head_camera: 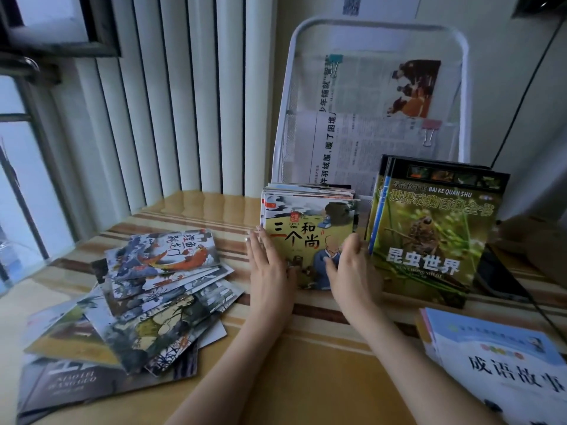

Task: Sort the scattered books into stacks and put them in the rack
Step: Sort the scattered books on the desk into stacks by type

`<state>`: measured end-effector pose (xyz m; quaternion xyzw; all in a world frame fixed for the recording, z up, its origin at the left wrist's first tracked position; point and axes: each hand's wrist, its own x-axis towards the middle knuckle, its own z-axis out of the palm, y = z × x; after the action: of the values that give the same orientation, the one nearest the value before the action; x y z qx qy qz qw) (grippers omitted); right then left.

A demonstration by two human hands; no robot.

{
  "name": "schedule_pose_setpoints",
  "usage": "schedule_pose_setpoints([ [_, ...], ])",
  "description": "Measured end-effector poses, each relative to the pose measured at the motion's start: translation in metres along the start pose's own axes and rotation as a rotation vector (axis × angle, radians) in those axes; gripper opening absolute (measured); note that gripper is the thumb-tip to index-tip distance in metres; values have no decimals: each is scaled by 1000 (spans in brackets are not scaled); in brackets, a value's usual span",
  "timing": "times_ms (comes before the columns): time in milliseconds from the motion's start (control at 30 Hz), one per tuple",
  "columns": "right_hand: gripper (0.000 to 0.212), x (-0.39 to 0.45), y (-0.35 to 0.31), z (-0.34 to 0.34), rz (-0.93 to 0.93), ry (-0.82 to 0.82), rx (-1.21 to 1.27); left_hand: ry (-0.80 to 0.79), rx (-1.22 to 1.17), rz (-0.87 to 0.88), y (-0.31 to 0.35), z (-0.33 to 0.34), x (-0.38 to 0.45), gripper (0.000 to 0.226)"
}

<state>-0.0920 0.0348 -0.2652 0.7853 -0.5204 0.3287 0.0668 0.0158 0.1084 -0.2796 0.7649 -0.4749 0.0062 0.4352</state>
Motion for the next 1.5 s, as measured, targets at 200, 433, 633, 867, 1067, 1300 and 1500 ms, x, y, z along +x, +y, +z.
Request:
schedule_pose_setpoints([
  [200,15,-10,-11,-12,-198,49,172,197,205,83,-19,-58,-20,72],
  [433,17,-36,-83,-31,-498,-238,309,-129,560,-460,-123,-147,-6,86],
  [633,51,-34,-163,22,-161,-584,396,-32,593,-365,-126,-146,-38,71],
  [867,55,-22,-182,60,82,-603,360,358,-117,-410,-136,-176,-39,25],
  [1067,44,-36,-166,56,158,-534,752,396,-637,-522,-142,-184,-34,31],
  [1300,52,-38,-159,56,120,-626,938,162,66,-542,-142,-172,-29,46],
  [1500,46,-33,-146,47,43,-754,1008,139,226,-569,-144,-176,-31,63],
])
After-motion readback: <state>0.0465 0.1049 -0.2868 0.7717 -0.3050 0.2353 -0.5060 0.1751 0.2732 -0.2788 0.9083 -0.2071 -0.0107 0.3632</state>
